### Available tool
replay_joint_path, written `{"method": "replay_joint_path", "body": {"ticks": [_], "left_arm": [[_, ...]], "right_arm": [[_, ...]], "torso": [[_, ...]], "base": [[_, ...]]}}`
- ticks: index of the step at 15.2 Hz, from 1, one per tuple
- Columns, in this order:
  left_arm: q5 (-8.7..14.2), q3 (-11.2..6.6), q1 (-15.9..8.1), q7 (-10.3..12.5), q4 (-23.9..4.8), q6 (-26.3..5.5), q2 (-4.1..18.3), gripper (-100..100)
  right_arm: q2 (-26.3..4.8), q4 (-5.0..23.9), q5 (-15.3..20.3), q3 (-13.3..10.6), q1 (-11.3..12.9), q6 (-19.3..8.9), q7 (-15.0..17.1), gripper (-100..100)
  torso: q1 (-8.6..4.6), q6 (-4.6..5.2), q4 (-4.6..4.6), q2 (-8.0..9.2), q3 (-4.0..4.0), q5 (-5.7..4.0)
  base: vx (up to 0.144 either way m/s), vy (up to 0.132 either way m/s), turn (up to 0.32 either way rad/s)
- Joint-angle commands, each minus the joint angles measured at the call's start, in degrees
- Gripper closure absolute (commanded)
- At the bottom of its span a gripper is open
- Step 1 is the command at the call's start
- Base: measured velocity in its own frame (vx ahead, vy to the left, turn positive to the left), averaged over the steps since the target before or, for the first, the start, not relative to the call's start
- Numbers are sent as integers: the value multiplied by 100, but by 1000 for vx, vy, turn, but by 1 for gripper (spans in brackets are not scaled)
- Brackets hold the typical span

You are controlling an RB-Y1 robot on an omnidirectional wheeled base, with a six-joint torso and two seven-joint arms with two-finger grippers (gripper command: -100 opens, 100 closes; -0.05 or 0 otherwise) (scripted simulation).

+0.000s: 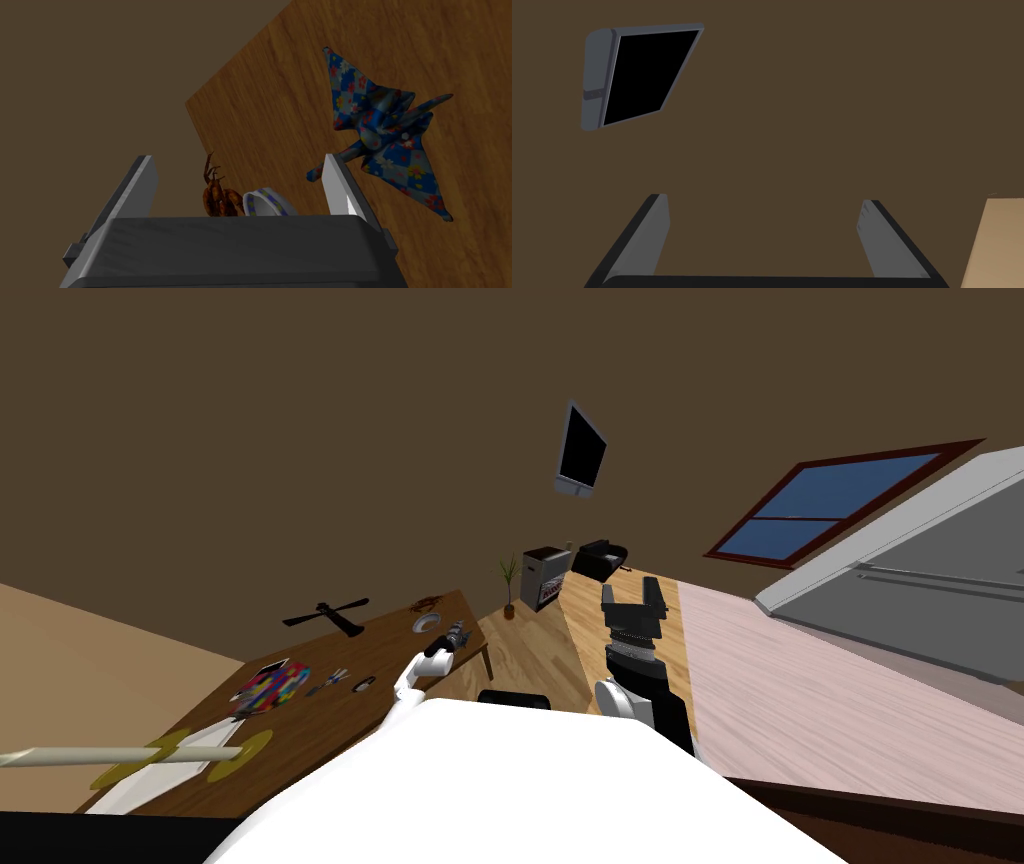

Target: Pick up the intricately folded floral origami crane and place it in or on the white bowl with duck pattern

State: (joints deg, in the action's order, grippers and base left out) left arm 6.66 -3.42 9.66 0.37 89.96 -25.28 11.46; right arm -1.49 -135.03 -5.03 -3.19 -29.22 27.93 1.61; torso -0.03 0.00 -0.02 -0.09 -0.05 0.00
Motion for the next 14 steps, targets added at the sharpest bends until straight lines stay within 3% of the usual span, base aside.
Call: {"method": "replay_joint_path", "body": {"ticks": [1, 9, 14], "left_arm": [[35, -16, -51, -32, -184, -241, 22, -100], [81, -96, -371, -134, -925, -1045, 13, -100], [98, -125, -486, -171, -1190, -1331, 2, -100]], "right_arm": [[0, 0, 0, 0, 0, 0, 0, 0], [0, 0, 0, 0, 0, 0, 0, 0], [0, 0, 0, 0, 0, 0, 0, 0]], "torso": [[0, 0, 0, 0, 0, 0], [1, 0, 0, 0, 0, 0], [1, 0, 0, 2, 1, 0]], "base": [[17, -7, 8], [19, -7, 9], [14, -5, 6]]}}
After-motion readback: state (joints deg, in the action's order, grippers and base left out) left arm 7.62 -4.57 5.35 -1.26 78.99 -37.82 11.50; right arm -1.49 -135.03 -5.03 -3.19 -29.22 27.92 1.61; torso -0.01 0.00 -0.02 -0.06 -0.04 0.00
